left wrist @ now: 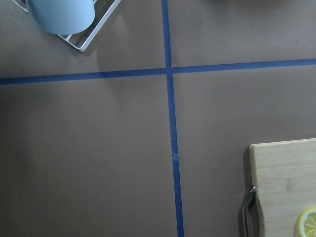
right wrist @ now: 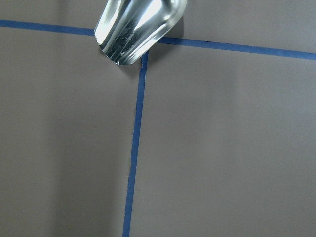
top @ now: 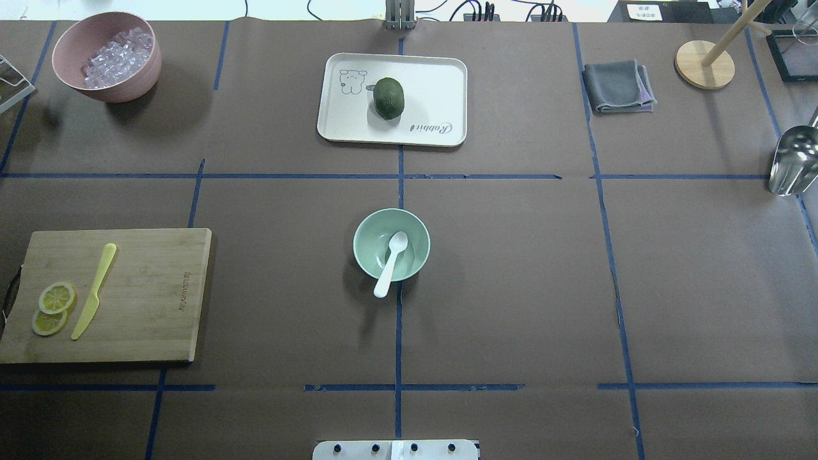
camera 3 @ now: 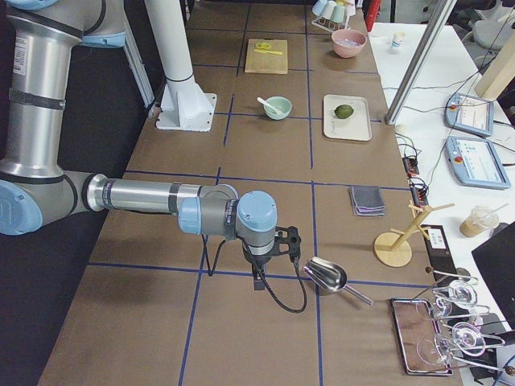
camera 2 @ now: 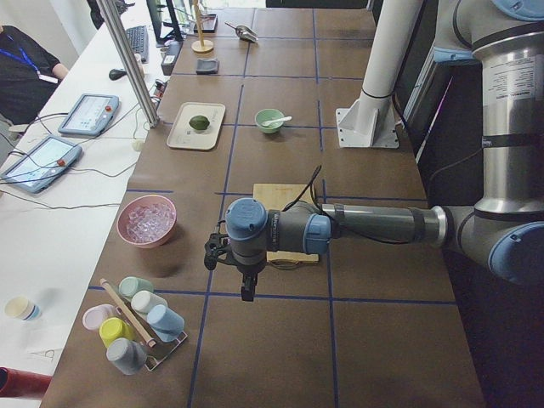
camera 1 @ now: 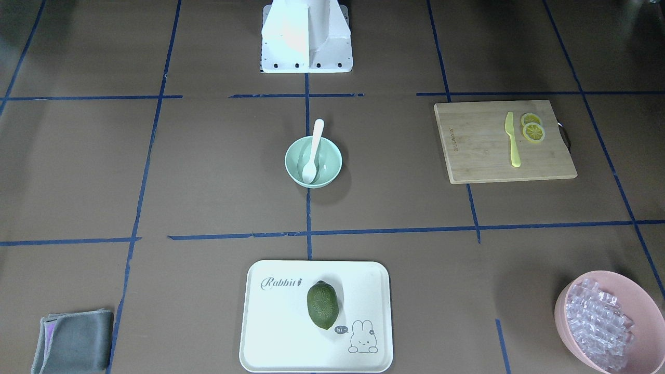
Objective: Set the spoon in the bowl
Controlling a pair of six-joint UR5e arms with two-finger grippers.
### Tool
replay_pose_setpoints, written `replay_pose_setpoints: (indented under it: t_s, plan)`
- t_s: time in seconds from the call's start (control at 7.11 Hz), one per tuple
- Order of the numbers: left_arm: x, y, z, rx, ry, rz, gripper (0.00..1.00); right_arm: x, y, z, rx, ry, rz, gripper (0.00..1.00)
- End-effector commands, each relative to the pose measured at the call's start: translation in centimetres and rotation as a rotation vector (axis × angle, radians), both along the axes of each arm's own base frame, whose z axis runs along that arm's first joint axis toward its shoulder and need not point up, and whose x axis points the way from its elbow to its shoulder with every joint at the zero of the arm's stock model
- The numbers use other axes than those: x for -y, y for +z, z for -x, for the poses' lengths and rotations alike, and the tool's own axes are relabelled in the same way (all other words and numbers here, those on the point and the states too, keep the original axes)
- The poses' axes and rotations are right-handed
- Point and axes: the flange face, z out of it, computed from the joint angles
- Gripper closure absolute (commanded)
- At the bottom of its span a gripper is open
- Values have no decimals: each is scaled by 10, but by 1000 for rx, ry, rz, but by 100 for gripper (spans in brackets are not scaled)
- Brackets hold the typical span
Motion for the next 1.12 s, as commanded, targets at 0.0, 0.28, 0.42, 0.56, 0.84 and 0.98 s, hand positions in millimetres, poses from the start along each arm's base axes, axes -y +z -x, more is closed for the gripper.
replay_pose_setpoints:
  t_s: [0.0, 0.28, 0.42, 0.56, 0.84, 0.98]
  plan:
    - [-4, 7, 0, 0, 1, 16, 0, 0, 0, 0, 1, 0, -1, 0]
    - [-9, 12, 0, 0, 2, 24, 0, 1, -1, 0, 1, 0, -2, 0]
    - [-9, 11, 0, 0, 1, 24, 0, 1, -1, 0, 1, 0, -2, 0]
    - [-9, 12, 0, 0, 1, 27, 0, 1, -1, 0, 3, 1, -1, 0]
    - [-10, 13, 0, 0, 1, 28, 0, 1, 0, 0, 5, 2, 4, 0]
    - [-10, 13, 0, 0, 1, 28, 0, 1, 0, 1, 14, 1, 1, 0]
